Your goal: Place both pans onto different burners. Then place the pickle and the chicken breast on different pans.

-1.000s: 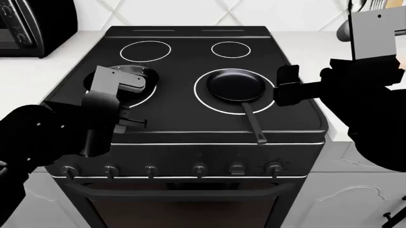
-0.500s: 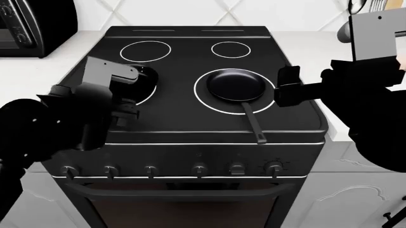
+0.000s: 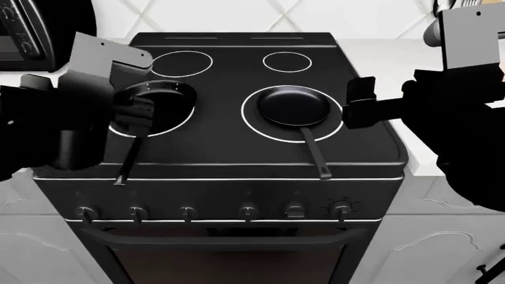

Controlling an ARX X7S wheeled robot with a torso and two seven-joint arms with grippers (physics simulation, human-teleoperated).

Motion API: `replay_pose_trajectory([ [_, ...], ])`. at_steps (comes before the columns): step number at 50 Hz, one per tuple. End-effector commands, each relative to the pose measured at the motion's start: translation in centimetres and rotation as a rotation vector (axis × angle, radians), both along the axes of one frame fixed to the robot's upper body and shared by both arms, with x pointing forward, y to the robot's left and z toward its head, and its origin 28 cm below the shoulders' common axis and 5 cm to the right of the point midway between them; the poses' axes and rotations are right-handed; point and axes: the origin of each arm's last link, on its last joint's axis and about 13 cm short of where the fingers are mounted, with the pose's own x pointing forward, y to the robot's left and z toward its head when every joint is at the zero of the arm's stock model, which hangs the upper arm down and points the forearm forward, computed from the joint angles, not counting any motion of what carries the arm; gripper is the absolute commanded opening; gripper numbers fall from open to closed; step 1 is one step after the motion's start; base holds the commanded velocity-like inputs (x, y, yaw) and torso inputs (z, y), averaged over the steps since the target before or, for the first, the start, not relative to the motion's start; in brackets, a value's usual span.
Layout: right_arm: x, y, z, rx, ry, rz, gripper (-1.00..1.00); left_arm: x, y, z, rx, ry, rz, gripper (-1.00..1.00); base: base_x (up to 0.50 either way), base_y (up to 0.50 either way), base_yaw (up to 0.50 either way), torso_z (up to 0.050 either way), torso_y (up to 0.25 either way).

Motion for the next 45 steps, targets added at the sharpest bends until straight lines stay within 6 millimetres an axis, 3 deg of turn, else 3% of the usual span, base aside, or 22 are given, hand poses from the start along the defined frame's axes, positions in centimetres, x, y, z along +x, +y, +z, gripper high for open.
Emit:
replay_pose_trajectory([
  [1, -0.1, 0.1, 0.4, 0.0, -0.009, 0.003, 1.0, -2.0, 0.0, 3.5, 0.024, -0.046, -0.045, 1.0, 0.0, 0.0, 0.0, 0.0, 0.0],
  [12, -0.4, 0.1, 0.6, -0.02, -0.08, 0.016, 1.0, -5.9, -0.7, 7.5, 0.045, -0.151, -0.192, 1.0, 0.0, 0.0, 0.0, 0.0, 0.0],
  [23, -0.8, -0.2, 0.7, -0.037, -0.126, 0.025, 1.0, -9.7, -0.6, 8.4, 0.015, -0.246, -0.306, 1.0, -0.1, -0.16, 0.0, 0.0, 0.0],
  [31, -1.0, -0.7, 0.1, -0.002, -0.145, 0.025, 1.0, -9.6, -0.9, 8.1, 0.008, -0.26, -0.337, 1.0, -0.27, -0.5, 0.0, 0.0, 0.0],
  [45, -1.1, -1.3, 0.3, -0.003, -0.196, -0.006, 1.0, -9.5, -0.9, 7.8, -0.001, -0.271, -0.357, 1.0, 0.11, -0.5, 0.0, 0.0, 0.0],
])
